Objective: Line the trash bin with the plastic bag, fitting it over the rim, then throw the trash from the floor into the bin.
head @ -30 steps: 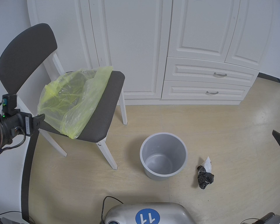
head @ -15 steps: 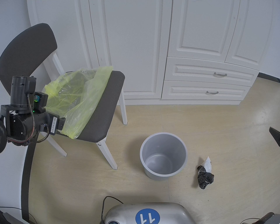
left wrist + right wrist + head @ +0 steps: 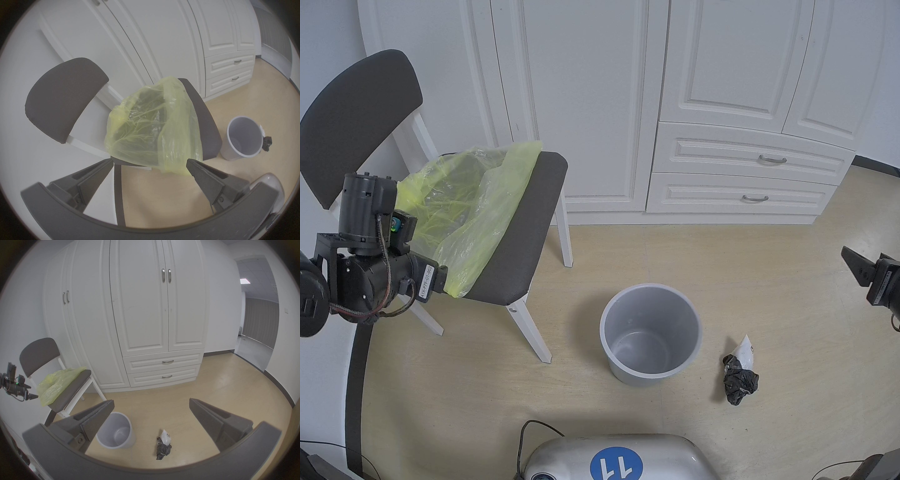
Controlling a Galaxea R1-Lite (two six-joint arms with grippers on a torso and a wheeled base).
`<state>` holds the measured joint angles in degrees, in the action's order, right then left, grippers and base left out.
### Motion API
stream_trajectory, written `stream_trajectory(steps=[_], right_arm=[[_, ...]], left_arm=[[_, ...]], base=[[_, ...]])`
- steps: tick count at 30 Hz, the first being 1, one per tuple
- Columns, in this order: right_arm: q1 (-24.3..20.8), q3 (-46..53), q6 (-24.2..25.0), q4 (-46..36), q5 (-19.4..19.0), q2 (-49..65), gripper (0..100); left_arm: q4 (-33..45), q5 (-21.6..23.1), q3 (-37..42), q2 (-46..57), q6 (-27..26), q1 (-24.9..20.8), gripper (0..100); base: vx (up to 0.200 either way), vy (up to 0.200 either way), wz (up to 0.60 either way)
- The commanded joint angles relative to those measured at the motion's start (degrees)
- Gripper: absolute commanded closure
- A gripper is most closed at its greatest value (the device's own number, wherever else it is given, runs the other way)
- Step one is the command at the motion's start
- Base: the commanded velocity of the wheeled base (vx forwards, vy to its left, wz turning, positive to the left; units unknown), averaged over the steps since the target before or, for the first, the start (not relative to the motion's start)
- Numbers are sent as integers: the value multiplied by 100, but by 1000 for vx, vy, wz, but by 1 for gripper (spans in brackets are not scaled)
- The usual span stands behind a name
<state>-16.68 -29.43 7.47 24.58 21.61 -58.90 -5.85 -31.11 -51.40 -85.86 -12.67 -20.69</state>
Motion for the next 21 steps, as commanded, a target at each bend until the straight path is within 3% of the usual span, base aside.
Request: stream_trajectory(steps=[1,21], right_arm=[[-459,201,35,346,273,-561,0],[-459,499,-97,364,238,-332,0]], left_arm=[[-39,-176,130,-115,-87,-287,0],[-417,-176,657,-546,-96,425,0]], base=[[0,0,0],[0,0,0]])
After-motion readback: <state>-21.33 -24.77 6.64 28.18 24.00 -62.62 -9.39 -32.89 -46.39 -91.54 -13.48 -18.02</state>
